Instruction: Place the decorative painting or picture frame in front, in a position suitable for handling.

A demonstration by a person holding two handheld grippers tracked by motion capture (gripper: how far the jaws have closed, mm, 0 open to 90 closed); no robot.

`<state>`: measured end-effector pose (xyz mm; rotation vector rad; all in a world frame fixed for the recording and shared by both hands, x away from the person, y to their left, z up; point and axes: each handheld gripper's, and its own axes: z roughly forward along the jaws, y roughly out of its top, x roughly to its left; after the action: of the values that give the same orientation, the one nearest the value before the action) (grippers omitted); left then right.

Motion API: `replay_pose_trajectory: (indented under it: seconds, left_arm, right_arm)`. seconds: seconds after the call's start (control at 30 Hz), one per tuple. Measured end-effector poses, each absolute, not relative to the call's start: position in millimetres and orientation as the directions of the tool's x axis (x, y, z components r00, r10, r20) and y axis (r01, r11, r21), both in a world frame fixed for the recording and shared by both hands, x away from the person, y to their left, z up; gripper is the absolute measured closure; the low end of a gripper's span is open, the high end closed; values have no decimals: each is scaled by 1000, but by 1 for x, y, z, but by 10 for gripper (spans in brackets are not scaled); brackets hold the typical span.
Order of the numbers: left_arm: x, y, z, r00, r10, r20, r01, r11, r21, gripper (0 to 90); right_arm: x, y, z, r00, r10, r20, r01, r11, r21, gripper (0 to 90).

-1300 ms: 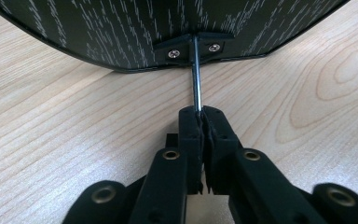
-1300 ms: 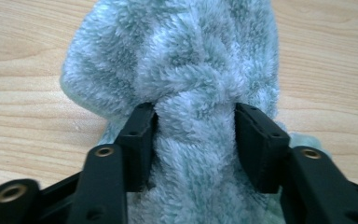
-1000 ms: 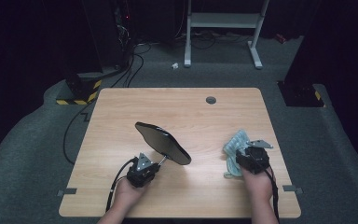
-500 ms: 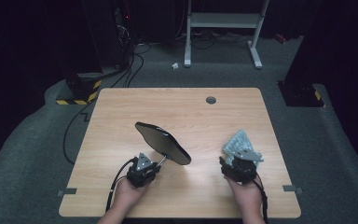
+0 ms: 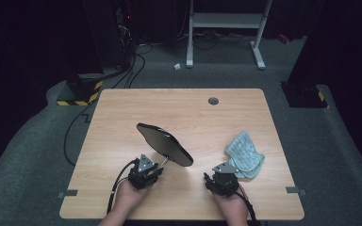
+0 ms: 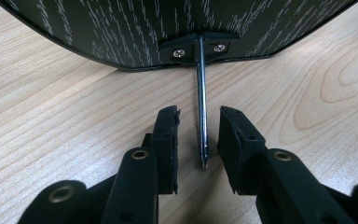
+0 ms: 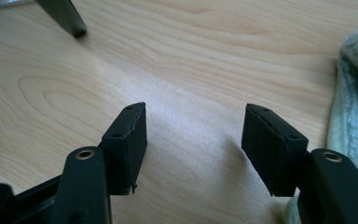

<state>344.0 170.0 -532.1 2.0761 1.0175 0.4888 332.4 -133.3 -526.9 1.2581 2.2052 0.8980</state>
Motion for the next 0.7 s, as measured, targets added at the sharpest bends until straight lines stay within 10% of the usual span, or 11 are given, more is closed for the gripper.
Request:
replay_pose_trajectory:
  seconds: [0.7]
  left_arm:
    - [345, 172, -532, 601, 799, -18, 519, -372, 769, 593]
  right_arm:
    - [330, -137, -529, -461, 887, -25, 594, 329, 734, 444]
